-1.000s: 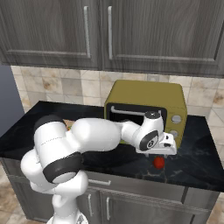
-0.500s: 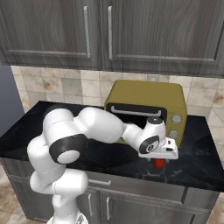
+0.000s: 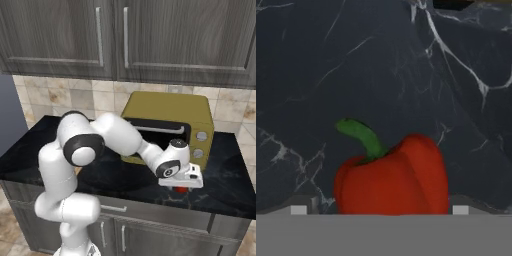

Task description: Place the avocado, onion, tomato, and bell pepper on the cutting board.

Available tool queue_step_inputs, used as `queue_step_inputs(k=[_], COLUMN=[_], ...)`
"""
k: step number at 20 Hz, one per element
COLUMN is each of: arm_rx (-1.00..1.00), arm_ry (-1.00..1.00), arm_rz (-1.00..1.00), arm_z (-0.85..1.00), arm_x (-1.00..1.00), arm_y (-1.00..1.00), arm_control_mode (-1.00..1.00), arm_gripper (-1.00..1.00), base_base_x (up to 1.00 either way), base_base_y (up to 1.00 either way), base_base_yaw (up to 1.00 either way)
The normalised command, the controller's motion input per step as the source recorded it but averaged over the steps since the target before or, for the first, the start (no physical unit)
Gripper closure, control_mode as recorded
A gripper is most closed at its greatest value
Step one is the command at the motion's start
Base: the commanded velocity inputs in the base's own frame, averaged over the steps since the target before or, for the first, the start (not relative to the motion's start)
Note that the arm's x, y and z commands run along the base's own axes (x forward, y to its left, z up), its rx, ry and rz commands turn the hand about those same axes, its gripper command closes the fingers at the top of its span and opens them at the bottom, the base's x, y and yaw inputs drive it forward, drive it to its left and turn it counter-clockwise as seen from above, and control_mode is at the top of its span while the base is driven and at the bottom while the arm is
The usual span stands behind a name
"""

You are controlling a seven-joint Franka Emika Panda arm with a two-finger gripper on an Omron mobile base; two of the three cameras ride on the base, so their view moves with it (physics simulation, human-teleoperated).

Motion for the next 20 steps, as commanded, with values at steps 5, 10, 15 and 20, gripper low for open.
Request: queue_step_inputs(k=[5,10,15,20], arm_rx=[0.00,0.00,-0.02,-0.07], arm_ry=[0.00,-0.05,-0.07,-0.07], arm_rz=[0.00,0.04,0.06,0.02], arm_z=[-0.08,0.37,0.60,0.48], arm_x=[0.00,-0.08,-0.33,-0.46], arm_y=[0.00,0.28,0.77,0.98], arm_control_mode=[-1.00,-1.00,-1.00,-1.00], arm_gripper=[1.00,1.00,1.00,1.00], base_base_x=[0.00,0.00,0.00,0.00], base_base_y=[0.00,0.00,0.00,0.00], base_base_yaw=[0.00,0.00,0.00,0.00])
